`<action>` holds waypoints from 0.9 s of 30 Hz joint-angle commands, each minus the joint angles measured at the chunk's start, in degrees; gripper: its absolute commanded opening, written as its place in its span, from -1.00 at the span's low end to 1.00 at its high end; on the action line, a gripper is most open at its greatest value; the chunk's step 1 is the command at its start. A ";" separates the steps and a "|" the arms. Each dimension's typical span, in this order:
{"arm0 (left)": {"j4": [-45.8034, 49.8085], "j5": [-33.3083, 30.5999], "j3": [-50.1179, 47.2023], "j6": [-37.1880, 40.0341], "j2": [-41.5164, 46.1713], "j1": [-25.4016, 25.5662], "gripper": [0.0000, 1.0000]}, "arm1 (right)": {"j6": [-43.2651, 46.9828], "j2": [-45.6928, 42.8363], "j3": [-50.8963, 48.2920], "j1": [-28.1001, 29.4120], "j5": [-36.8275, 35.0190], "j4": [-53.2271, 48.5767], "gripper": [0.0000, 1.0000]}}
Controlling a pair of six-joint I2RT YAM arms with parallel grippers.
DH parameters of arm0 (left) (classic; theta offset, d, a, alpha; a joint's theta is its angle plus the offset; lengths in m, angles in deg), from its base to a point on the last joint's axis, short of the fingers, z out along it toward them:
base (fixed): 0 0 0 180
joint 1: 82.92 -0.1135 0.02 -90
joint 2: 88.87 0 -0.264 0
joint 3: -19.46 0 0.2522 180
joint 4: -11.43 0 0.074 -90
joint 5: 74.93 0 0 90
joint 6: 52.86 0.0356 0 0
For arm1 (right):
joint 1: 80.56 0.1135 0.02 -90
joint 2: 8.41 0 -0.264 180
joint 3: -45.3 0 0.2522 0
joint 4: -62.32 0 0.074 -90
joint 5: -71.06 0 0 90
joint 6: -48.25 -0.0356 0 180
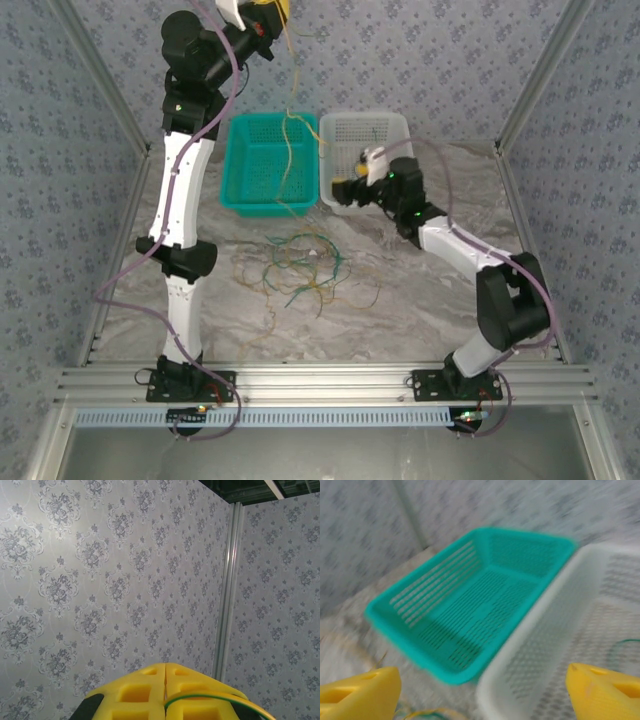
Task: Untangle the cables
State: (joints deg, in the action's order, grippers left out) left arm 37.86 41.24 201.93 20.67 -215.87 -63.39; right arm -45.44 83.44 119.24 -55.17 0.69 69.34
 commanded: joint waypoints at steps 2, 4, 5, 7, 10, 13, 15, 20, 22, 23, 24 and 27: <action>-1.33 0.98 3.37 -1.76 -0.62 0.34 -1.00 | 7.54 2.71 0.61 7.62 5.66 9.90 0.77; -1.31 1.02 3.77 -2.24 -0.61 0.33 -1.00 | 6.94 4.77 1.42 9.32 6.01 11.92 0.78; -1.41 1.22 3.91 -2.52 -0.62 0.33 -1.00 | 7.23 5.83 2.56 10.22 5.94 11.94 0.78; -1.50 1.50 4.22 -2.93 -0.62 0.33 -1.00 | 8.02 8.33 4.66 11.86 4.65 11.96 0.78; -1.14 1.61 4.92 -3.05 -0.62 0.36 -1.00 | 7.38 12.43 7.54 12.65 4.35 13.54 0.58; 0.65 1.61 6.50 -2.66 -0.62 0.33 -1.00 | 5.62 15.29 10.59 12.08 2.79 16.10 -0.11; 2.54 1.73 7.98 -2.05 -0.71 0.33 -1.00 | 4.69 15.99 12.22 11.55 0.95 15.87 -0.81; 9.51 1.72 13.58 -1.01 -1.30 -0.71 -1.00 | 4.06 14.28 15.05 10.75 0.92 13.20 -1.00; 14.07 1.30 13.58 0.56 0.15 -1.33 -1.00 | 2.27 13.21 18.09 9.93 1.52 9.44 -1.00; 16.97 0.27 13.54 2.06 0.79 -1.49 -1.00 | 1.25 12.65 19.22 9.50 1.80 8.47 -1.00; 20.28 -1.38 13.58 4.15 1.57 -1.51 -1.00 | -0.09 12.20 20.88 8.96 1.34 6.87 -1.00; 30.72 -6.78 13.58 8.90 3.12 -1.59 -1.00 | -4.67 12.01 26.96 6.65 2.35 2.07 -1.00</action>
State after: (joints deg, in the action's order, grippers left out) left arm 57.03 39.14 211.68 23.95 -216.11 -64.55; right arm -44.76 98.61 140.38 -46.32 2.60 75.83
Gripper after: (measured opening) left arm 0.043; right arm 0.066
